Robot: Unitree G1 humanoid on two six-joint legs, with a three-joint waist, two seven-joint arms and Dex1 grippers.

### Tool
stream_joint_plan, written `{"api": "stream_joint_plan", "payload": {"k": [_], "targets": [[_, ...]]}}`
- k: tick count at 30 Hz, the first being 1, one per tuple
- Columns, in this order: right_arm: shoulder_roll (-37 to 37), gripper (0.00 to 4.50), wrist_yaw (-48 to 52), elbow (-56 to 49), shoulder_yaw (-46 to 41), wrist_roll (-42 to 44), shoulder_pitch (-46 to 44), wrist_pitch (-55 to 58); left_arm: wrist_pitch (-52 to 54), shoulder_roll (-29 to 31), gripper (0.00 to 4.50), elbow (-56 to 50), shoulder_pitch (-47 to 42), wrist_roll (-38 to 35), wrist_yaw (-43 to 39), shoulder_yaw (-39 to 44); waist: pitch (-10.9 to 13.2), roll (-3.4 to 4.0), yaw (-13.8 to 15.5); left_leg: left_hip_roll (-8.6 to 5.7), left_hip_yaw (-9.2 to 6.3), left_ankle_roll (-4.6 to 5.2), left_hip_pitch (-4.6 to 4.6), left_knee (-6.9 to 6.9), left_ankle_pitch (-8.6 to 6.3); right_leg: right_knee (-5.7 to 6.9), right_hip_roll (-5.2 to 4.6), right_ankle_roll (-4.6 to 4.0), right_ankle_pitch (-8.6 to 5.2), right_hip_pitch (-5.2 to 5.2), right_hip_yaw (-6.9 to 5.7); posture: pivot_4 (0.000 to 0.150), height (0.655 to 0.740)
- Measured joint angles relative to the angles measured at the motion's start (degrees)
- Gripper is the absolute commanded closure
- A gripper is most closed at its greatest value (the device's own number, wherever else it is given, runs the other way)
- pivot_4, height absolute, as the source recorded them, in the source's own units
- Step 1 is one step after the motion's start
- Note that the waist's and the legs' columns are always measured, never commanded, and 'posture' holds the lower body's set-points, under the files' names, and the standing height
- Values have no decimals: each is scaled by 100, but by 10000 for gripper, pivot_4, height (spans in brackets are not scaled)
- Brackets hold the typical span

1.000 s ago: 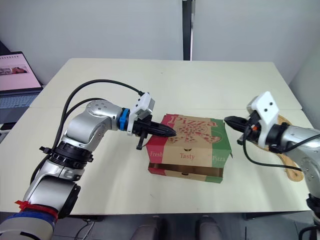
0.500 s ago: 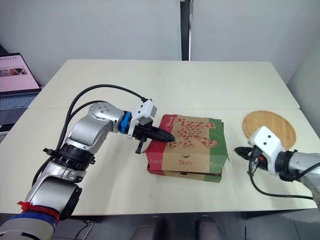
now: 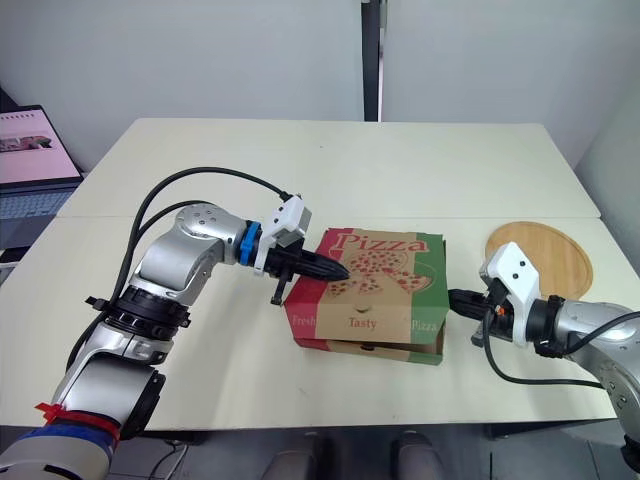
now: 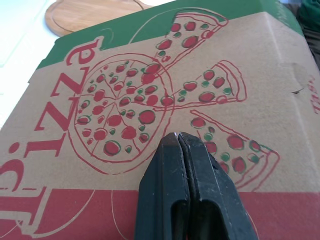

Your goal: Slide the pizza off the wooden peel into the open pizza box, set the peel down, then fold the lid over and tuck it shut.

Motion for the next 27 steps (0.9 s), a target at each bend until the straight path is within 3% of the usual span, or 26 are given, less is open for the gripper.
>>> {"api": "stream_joint_plan", "payload": {"k": [6, 12, 27], "targets": [[67, 45000, -242, -66, 85, 72, 308, 134, 3, -55, 44864, -2, 2, 21, -12, -1, 0, 0, -2, 0, 1, 0, 0, 0, 0, 2, 0, 0, 0, -1, 1, 1500, 7400], [-120, 45000, -244, -127, 463, -555, 617, -321, -43, -27, 44864, -48, 50, 227, -22, -149, 0, 0, -2, 0, 3, 0, 1, 1, 0, 4, 2, 0, 0, -1, 1, 1500, 7400], [-277, 45000, -27, 101, 284, -1286, 913, -1168, -254, 29, 44864, -57, 105, 521, -112, -190, 0, 0, -1, 0, 2, 0, 3, 3, 0, 7, 5, 0, 0, 1, 1, 1500, 7400]]}}
